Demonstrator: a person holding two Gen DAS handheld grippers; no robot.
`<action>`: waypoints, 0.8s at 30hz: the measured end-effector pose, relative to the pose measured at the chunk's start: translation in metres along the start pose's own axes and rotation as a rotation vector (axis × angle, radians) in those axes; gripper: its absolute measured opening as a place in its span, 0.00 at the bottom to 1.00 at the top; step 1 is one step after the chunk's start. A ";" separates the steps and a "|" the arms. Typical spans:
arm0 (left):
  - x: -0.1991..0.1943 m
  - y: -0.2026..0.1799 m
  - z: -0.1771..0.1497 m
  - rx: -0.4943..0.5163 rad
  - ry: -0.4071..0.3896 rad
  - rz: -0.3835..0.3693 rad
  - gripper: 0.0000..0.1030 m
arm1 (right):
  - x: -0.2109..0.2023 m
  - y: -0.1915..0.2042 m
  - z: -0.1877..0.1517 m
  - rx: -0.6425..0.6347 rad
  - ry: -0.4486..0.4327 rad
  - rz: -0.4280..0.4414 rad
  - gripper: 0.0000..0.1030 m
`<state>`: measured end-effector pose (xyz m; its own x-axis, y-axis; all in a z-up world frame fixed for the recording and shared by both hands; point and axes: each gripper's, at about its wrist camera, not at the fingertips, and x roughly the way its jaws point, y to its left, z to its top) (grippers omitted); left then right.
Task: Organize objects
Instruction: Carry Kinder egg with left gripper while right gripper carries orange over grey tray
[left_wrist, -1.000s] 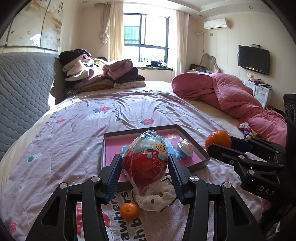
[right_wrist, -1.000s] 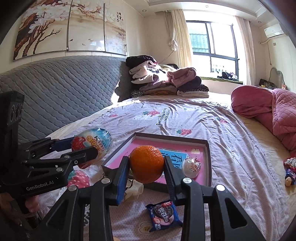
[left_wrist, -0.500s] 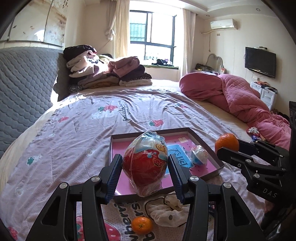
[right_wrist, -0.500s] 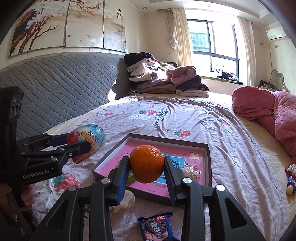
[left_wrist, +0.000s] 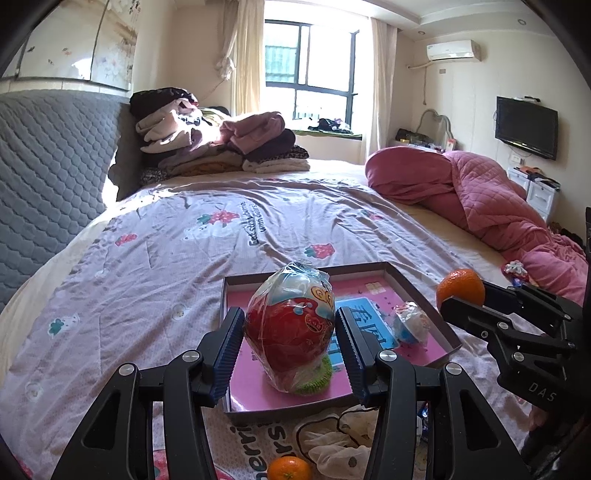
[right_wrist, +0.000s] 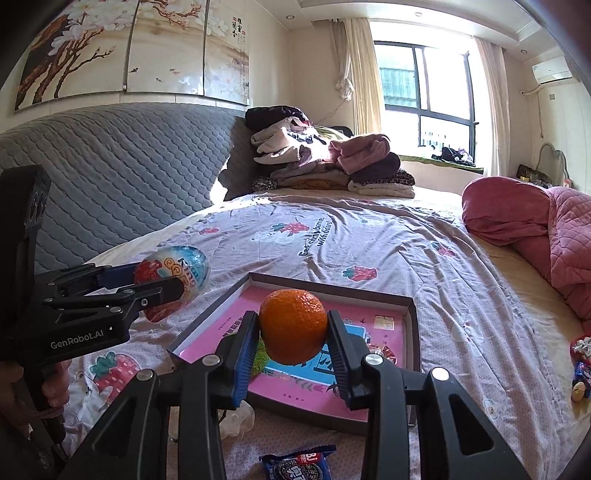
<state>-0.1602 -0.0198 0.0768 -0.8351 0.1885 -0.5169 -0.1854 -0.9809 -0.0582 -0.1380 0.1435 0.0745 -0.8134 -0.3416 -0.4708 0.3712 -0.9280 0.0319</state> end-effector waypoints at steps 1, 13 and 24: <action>0.002 0.000 -0.001 -0.001 0.004 0.000 0.51 | 0.002 -0.001 0.000 0.000 0.002 -0.002 0.36; 0.027 0.016 -0.006 -0.023 0.049 0.030 0.51 | 0.022 -0.008 -0.001 -0.012 0.021 -0.009 0.36; 0.057 0.024 -0.019 -0.024 0.111 0.060 0.51 | 0.045 -0.007 -0.007 -0.033 0.061 -0.010 0.36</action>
<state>-0.2020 -0.0334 0.0297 -0.7814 0.1241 -0.6115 -0.1229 -0.9914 -0.0440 -0.1743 0.1357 0.0469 -0.7887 -0.3218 -0.5239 0.3787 -0.9255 -0.0015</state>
